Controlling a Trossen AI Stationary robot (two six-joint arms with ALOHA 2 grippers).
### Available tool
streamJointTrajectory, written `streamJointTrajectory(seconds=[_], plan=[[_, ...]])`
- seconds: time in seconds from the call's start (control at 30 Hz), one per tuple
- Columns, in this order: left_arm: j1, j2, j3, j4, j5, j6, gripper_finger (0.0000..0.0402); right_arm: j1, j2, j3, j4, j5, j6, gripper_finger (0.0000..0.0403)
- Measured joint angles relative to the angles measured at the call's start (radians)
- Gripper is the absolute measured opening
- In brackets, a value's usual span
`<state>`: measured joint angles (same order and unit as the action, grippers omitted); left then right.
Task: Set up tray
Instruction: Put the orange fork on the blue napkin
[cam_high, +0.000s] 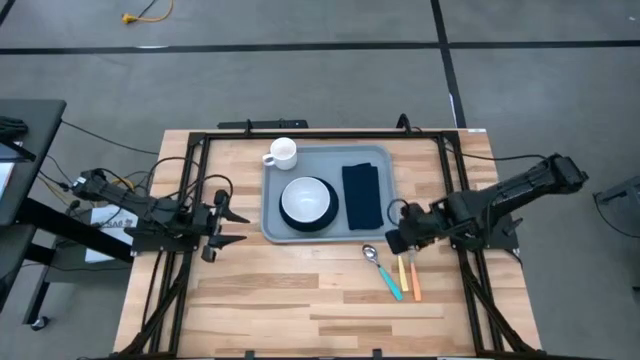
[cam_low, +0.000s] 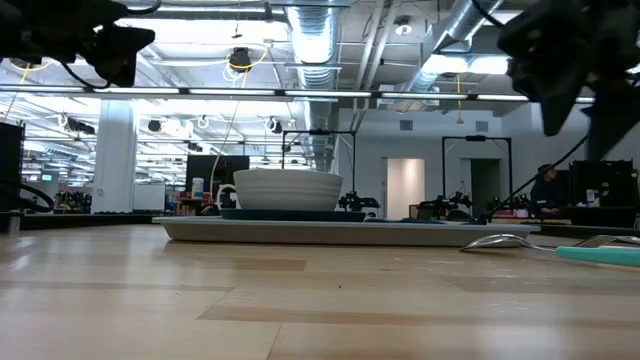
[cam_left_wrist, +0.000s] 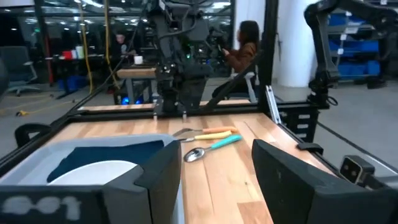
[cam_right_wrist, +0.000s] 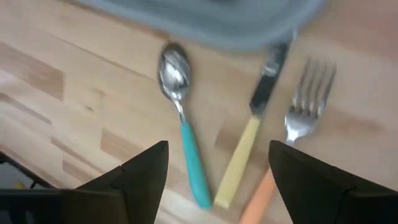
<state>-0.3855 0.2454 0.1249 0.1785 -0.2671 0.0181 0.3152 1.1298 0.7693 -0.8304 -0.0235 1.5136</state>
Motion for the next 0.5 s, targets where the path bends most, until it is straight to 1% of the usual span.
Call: streamJointTrajectory(seconds=[0.1, 0.27, 0.37, 0.5], plan=[[0.000, -0.002, 0.000, -0.022, 0.025, 0.019, 0.0187, 0.084, 0.013, 0.000, -0.009, 0.003, 0.117, 0.0270], [0.000, -0.002, 0.000, -0.034, 0.053, 0.043, 0.0187, 0.202, 0.102, 0.000, -0.036, 0.054, 0.273, 0.0270], [0.000, -0.004, 0.000, -0.030, 0.053, 0.045, 0.0187, 0.240, 0.164, 0.000, -0.037, 0.056, 0.330, 0.0269], [0.000, -0.004, 0.000, -0.031, 0.052, 0.076, 0.0187, 0.254, 0.233, 0.000, -0.044, 0.055, 0.380, 0.0269]])
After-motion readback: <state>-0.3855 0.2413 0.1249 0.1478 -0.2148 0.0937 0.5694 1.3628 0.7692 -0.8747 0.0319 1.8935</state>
